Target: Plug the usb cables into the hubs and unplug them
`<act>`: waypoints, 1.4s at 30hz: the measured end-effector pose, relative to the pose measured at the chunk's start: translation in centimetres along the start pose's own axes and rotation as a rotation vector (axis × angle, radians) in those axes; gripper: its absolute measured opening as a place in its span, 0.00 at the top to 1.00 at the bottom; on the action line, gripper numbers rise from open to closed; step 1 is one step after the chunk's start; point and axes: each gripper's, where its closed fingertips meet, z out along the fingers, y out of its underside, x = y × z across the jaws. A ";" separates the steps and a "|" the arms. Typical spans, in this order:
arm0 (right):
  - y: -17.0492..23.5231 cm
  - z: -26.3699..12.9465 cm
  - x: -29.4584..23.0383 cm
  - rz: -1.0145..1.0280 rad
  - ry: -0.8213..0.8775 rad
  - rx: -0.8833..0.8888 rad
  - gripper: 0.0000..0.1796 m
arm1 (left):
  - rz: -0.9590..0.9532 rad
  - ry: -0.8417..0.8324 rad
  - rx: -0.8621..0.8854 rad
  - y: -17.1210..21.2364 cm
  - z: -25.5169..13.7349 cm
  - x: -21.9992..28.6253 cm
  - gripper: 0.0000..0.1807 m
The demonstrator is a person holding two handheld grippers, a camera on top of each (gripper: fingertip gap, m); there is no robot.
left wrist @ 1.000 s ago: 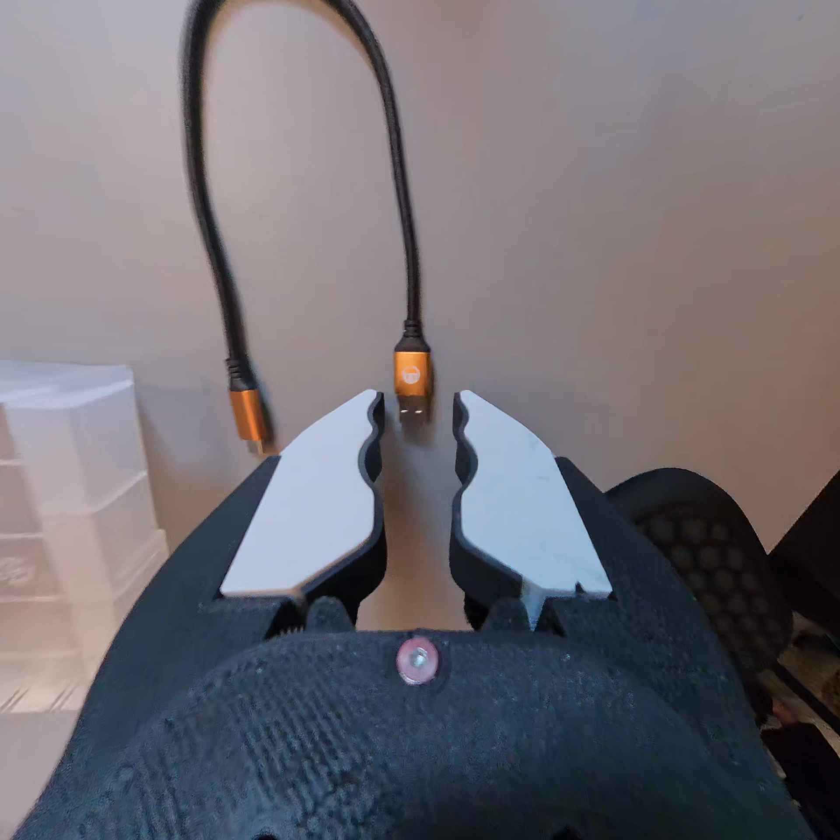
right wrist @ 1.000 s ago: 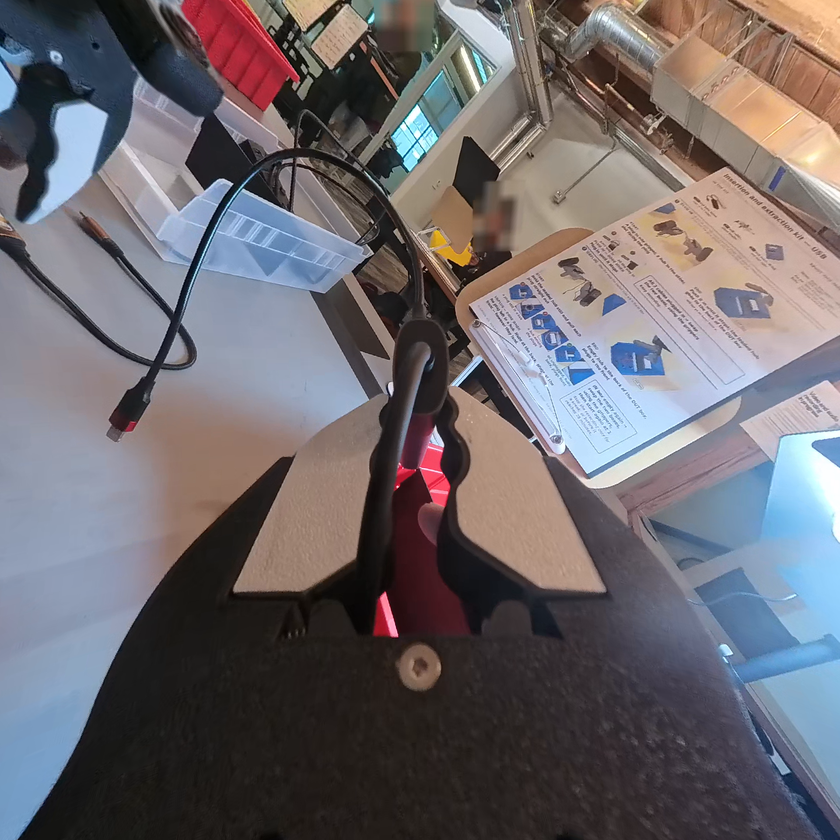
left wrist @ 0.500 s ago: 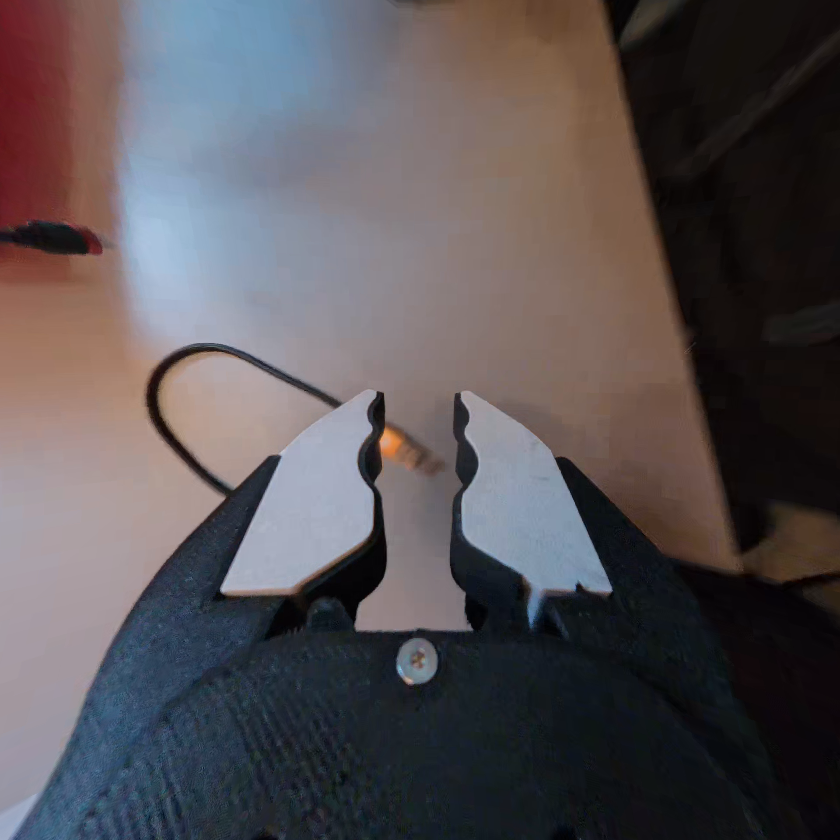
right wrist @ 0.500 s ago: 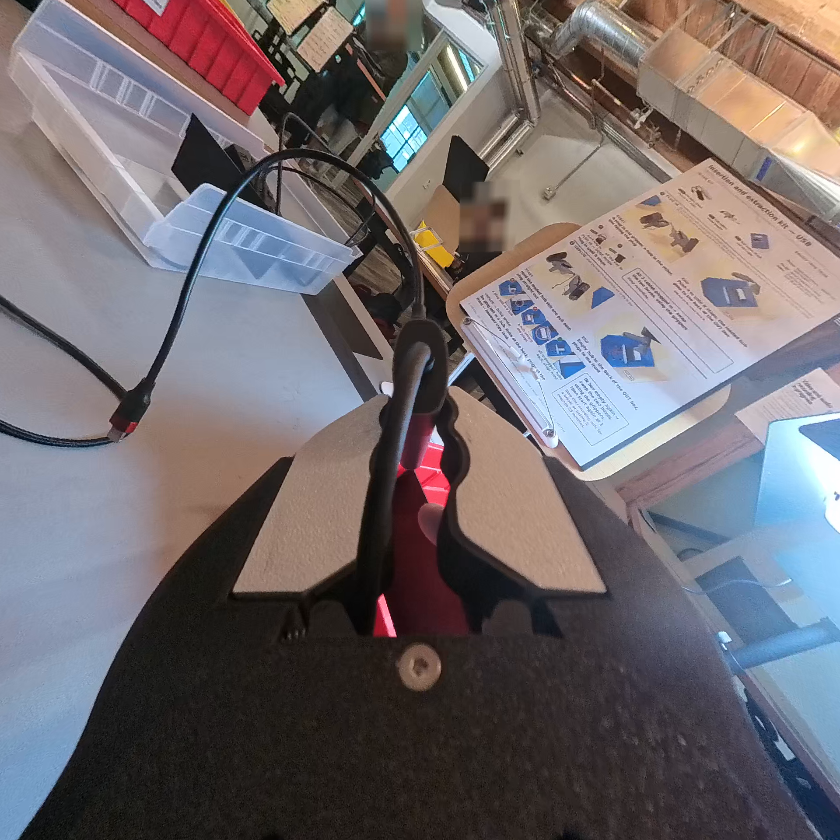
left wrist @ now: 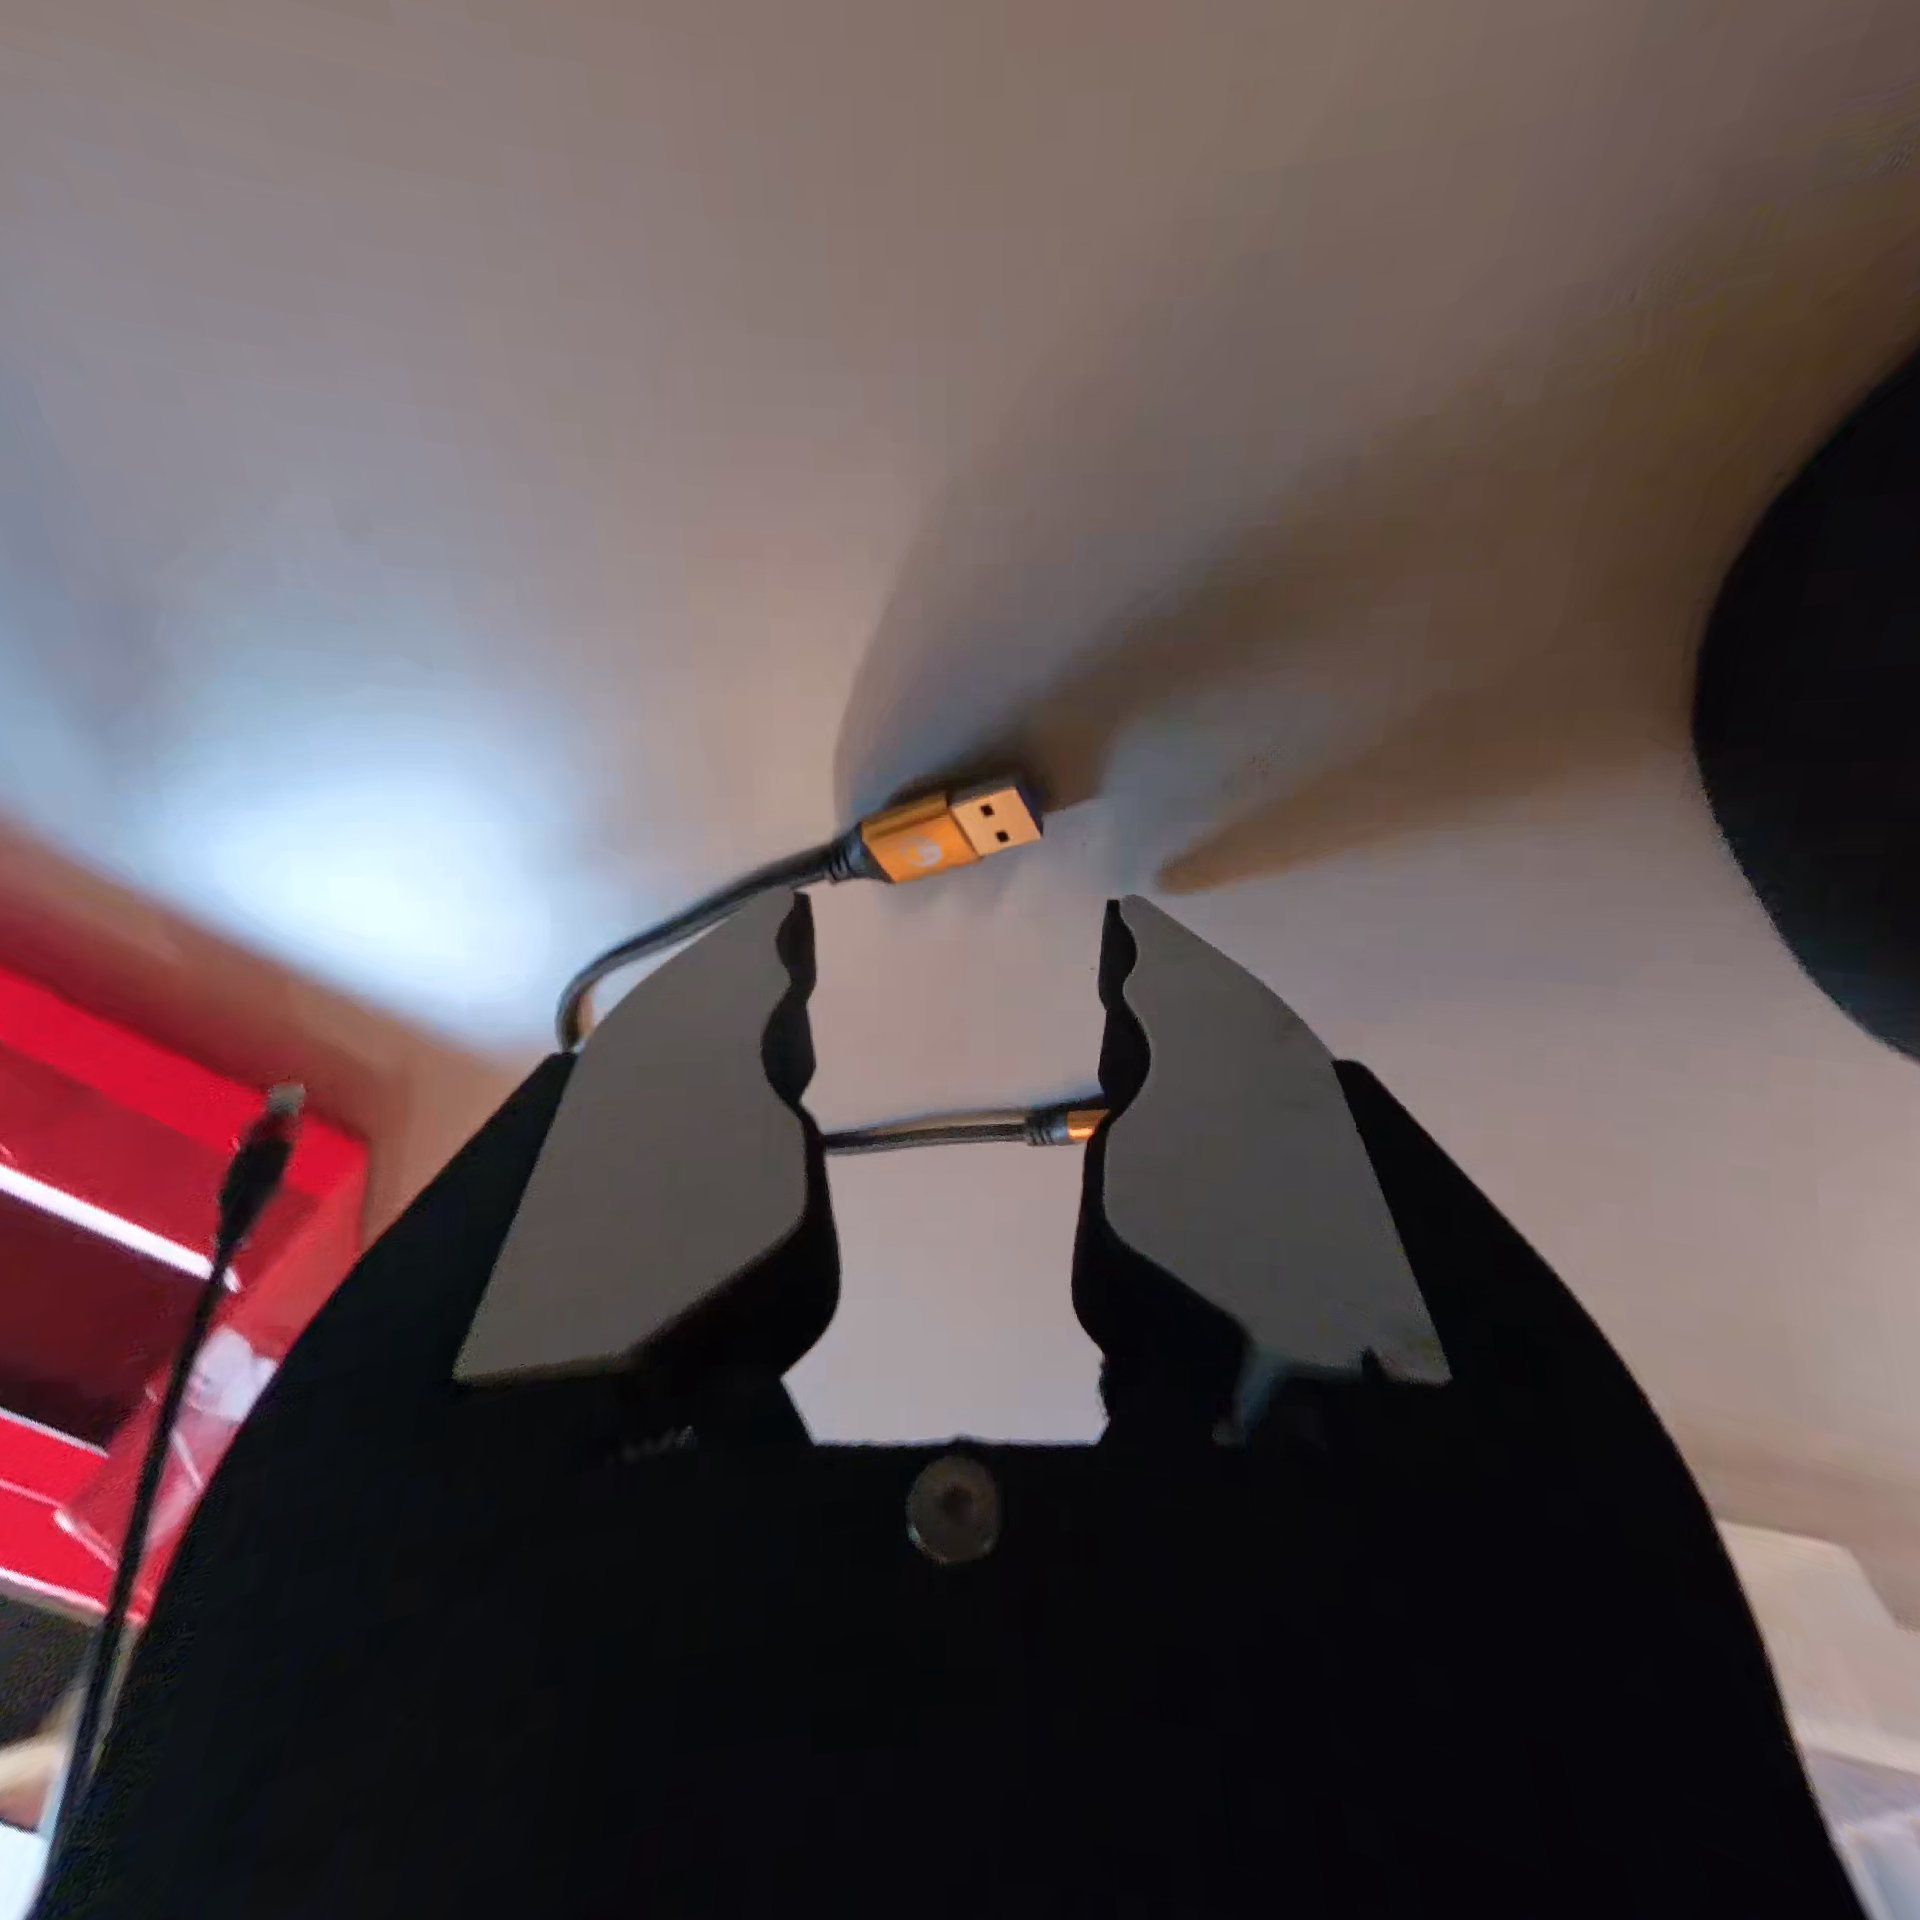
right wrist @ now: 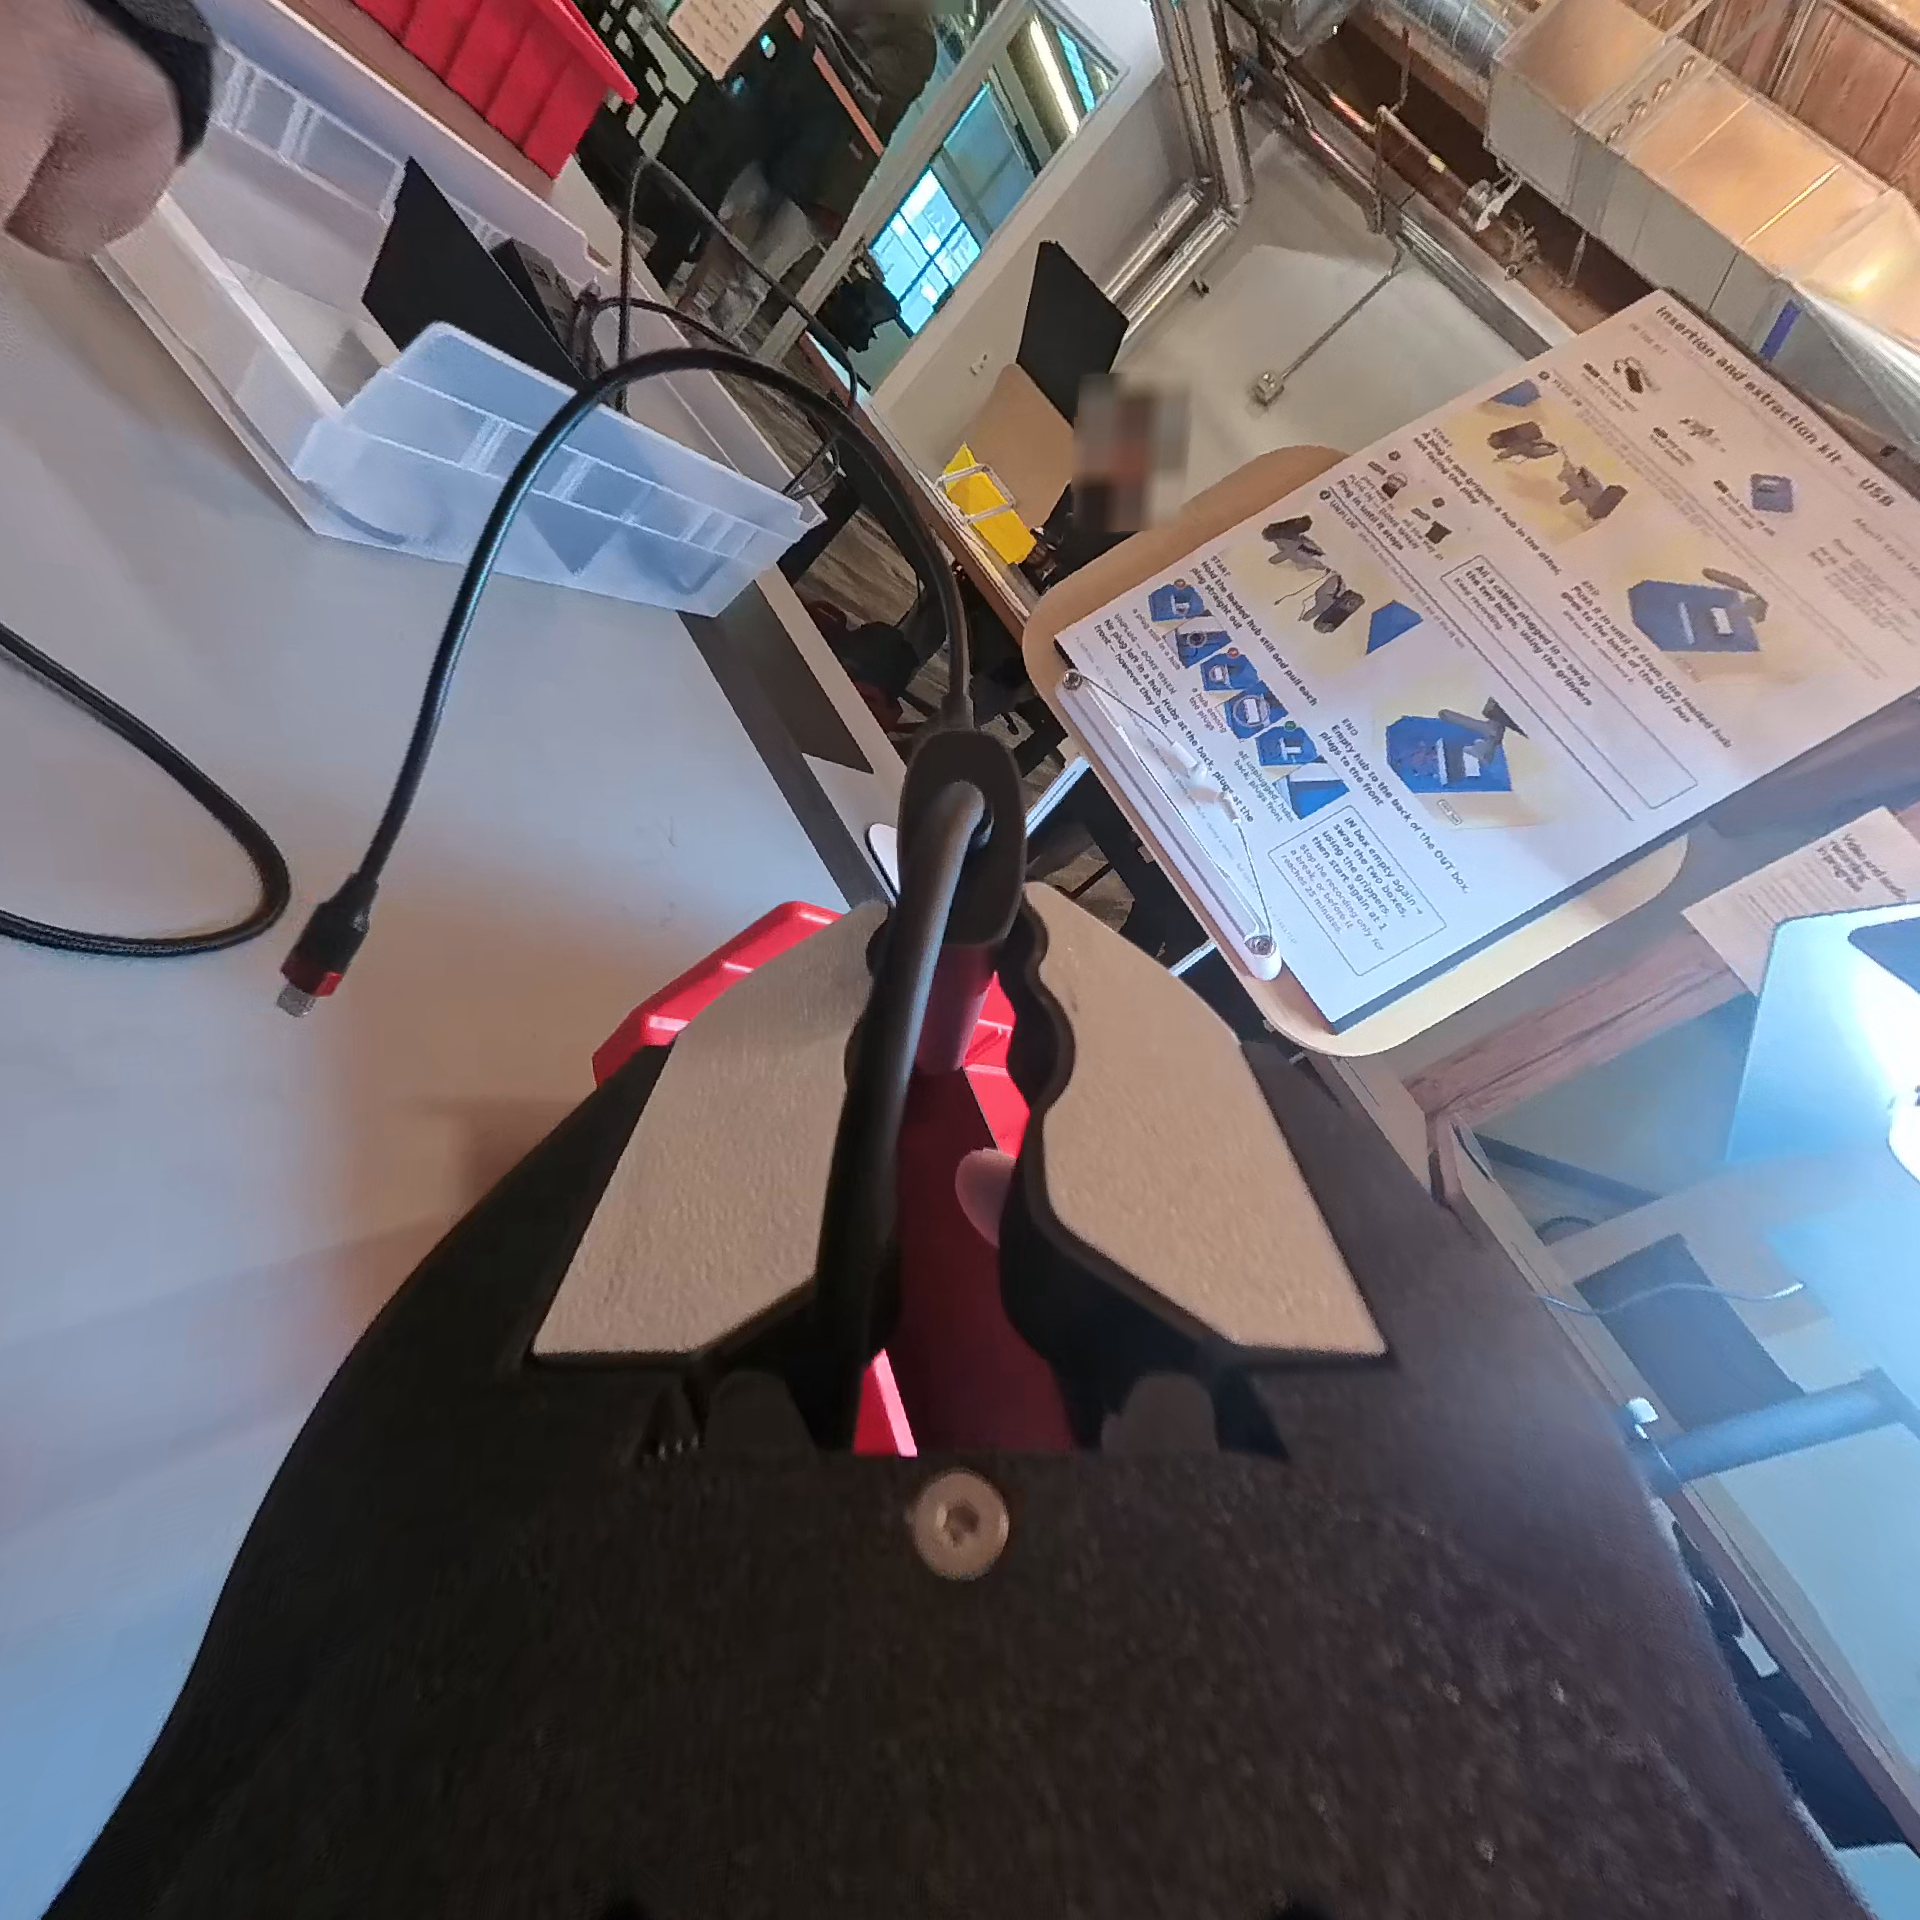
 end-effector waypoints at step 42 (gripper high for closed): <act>-0.4 -0.8 0.7 0.039 -0.007 0.031 0.90 | -1.685 -0.311 0.731 4.9 -0.5 -9.0 0.87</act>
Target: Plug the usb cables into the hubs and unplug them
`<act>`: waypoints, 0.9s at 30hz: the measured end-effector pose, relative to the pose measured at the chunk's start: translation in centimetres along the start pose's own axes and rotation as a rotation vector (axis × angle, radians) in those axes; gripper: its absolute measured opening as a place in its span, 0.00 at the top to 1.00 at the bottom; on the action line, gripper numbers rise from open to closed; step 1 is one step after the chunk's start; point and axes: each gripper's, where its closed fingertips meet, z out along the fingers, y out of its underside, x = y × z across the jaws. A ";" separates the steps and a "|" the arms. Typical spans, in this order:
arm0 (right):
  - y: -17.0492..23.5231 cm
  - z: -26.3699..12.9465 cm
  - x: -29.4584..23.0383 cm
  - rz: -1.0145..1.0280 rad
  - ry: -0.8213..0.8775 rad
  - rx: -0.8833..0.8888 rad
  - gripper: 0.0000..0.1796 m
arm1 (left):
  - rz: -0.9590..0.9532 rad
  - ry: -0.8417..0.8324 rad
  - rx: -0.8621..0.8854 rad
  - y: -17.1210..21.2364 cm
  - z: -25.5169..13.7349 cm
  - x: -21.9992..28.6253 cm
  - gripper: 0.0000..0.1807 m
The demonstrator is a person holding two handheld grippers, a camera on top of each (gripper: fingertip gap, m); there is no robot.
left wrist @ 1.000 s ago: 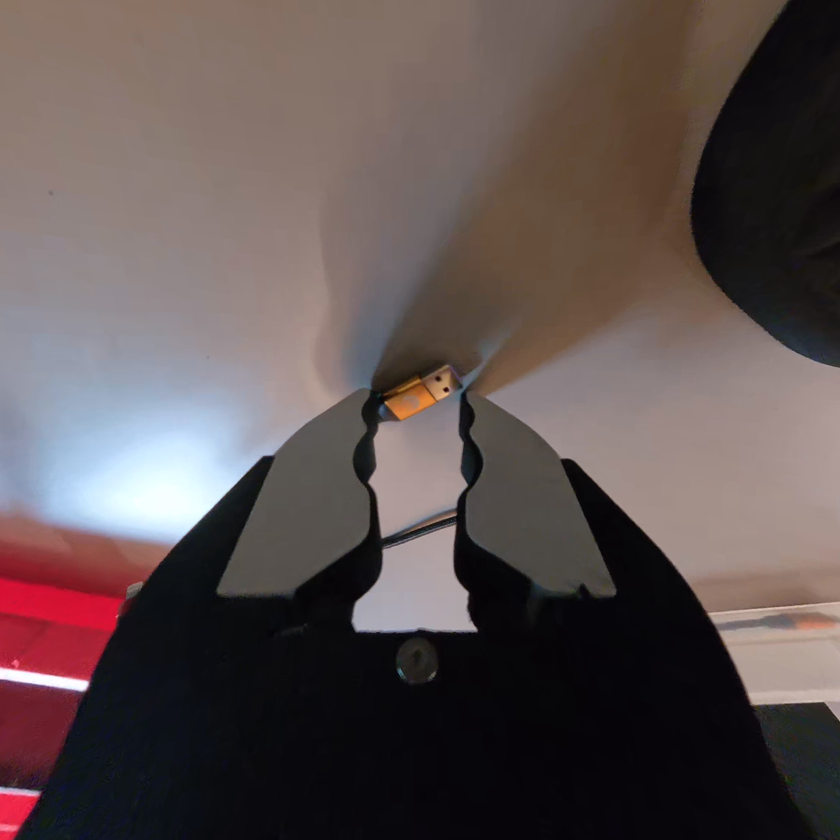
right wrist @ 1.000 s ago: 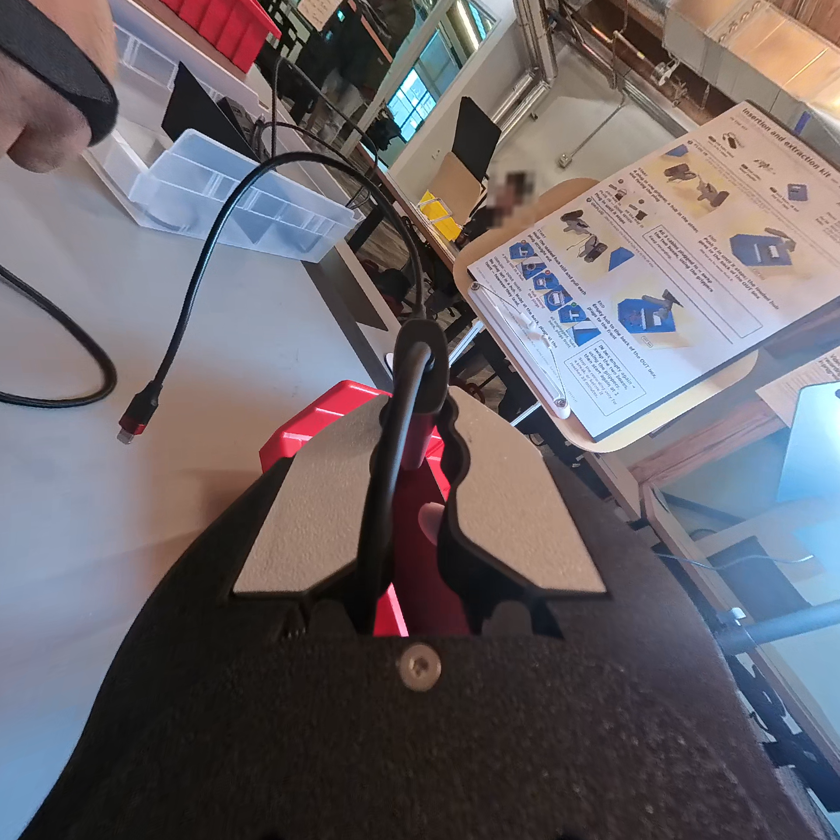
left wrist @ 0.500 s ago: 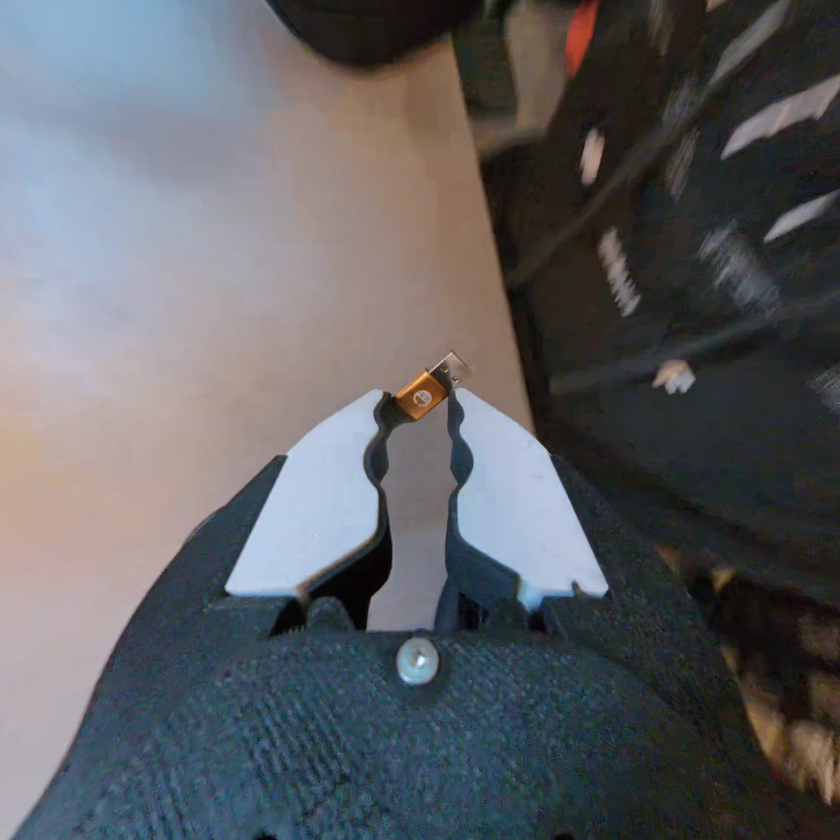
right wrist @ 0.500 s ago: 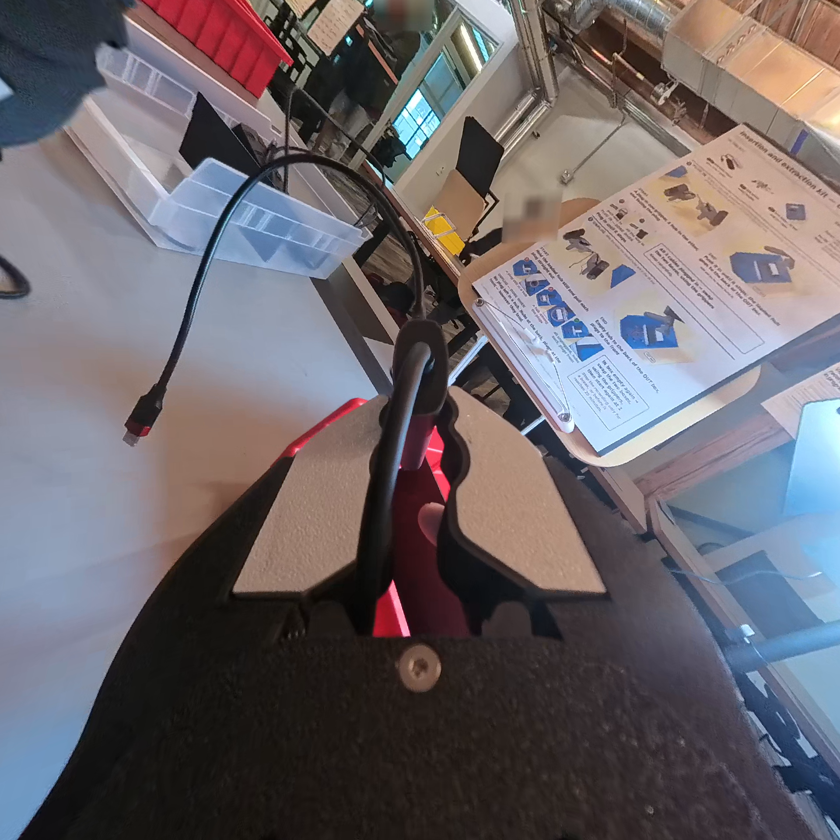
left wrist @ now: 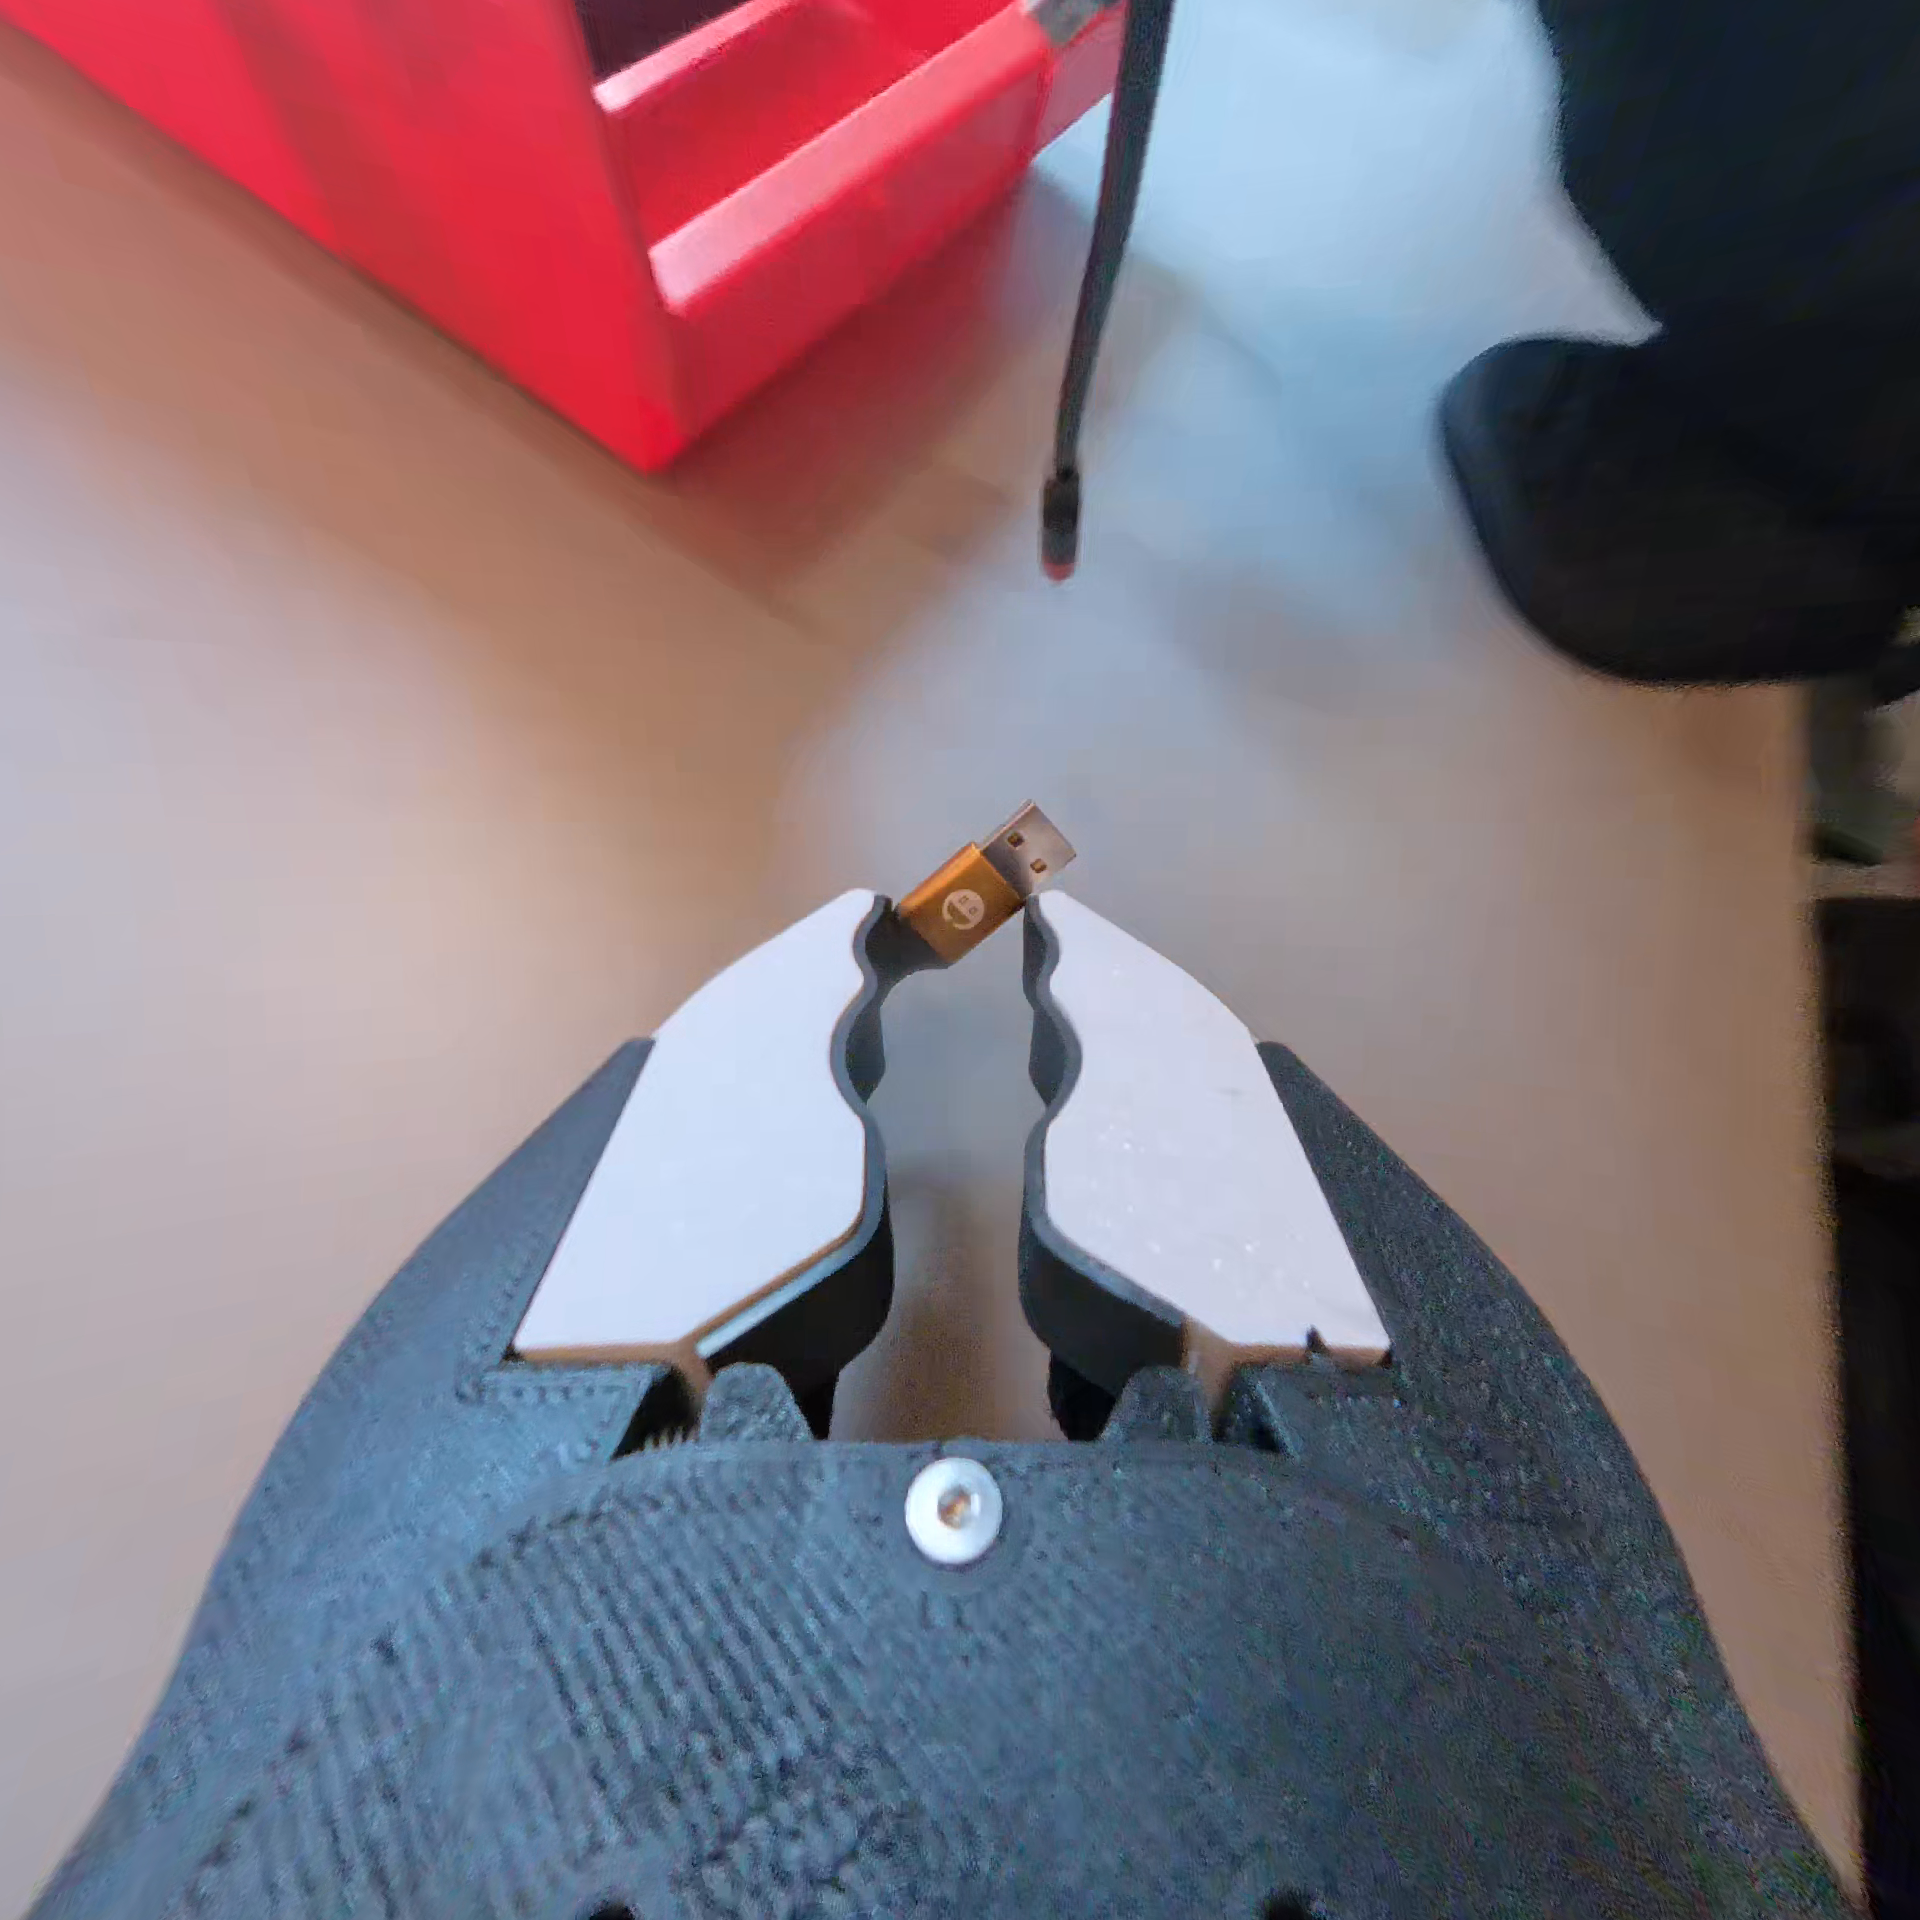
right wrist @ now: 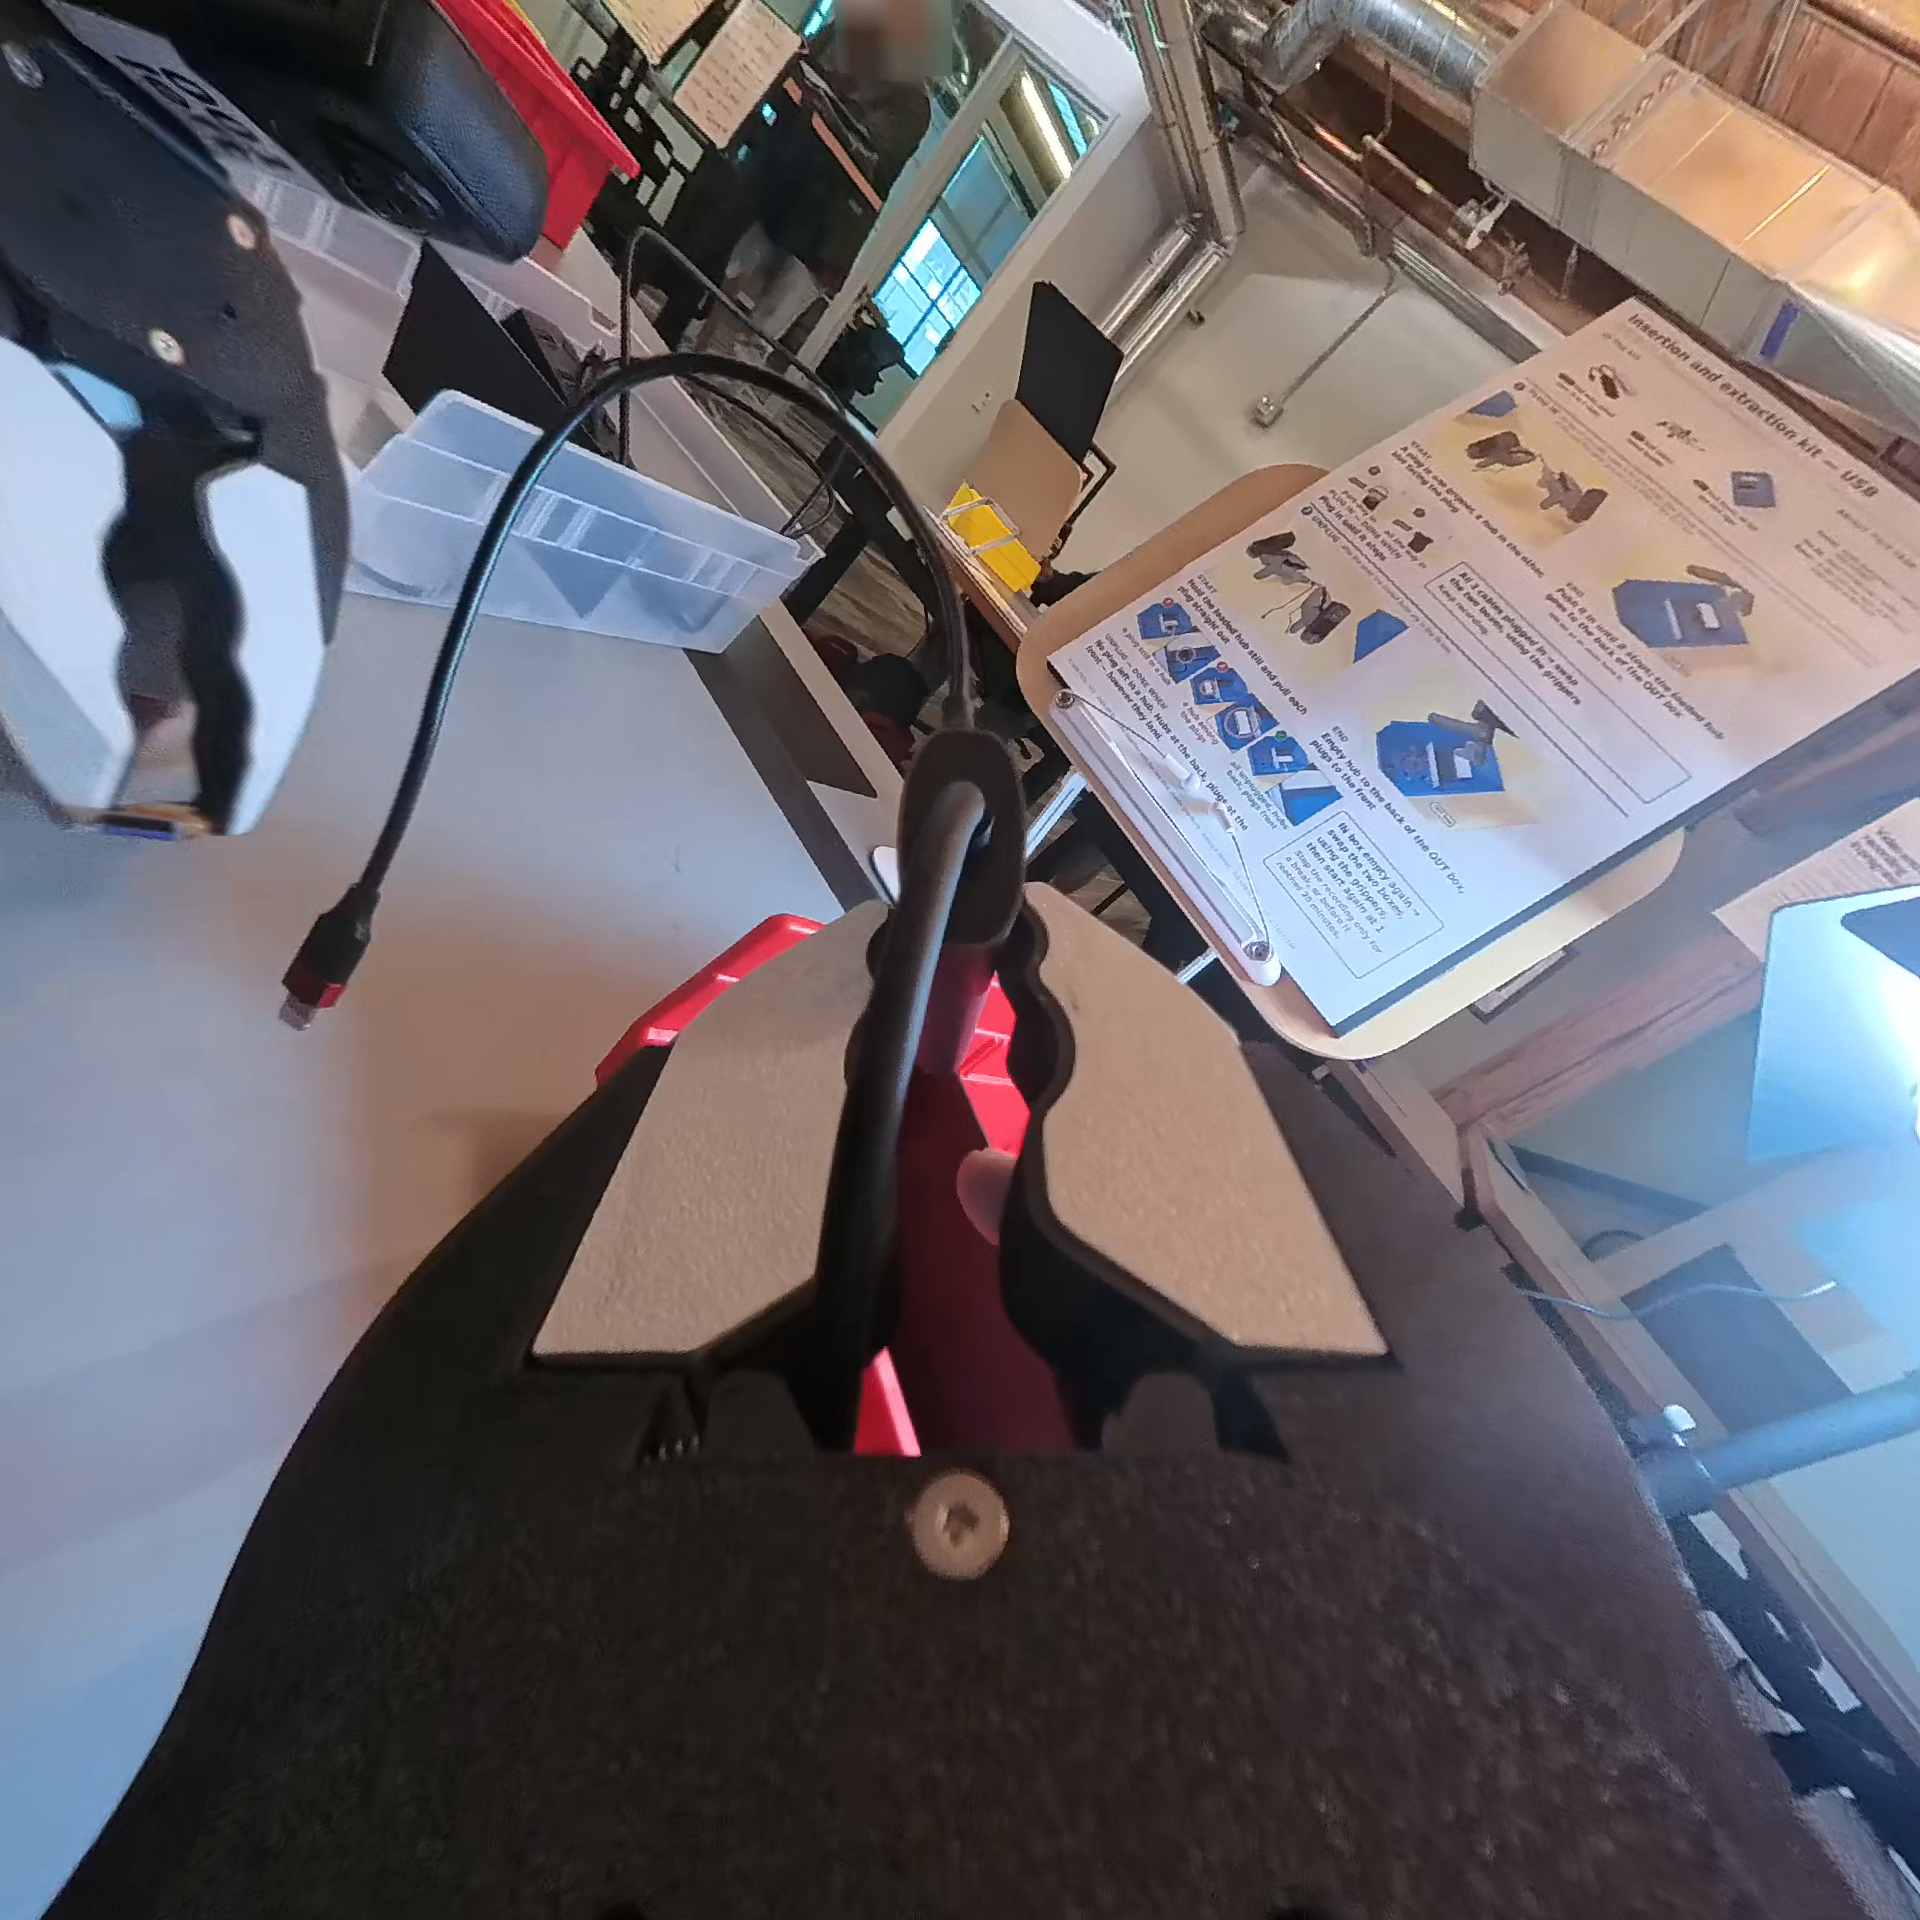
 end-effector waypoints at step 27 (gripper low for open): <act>-2.1 -0.9 -3.4 0.104 -0.248 0.189 0.90 | 0.463 0.077 -0.382 1.5 1.8 -5.0 0.88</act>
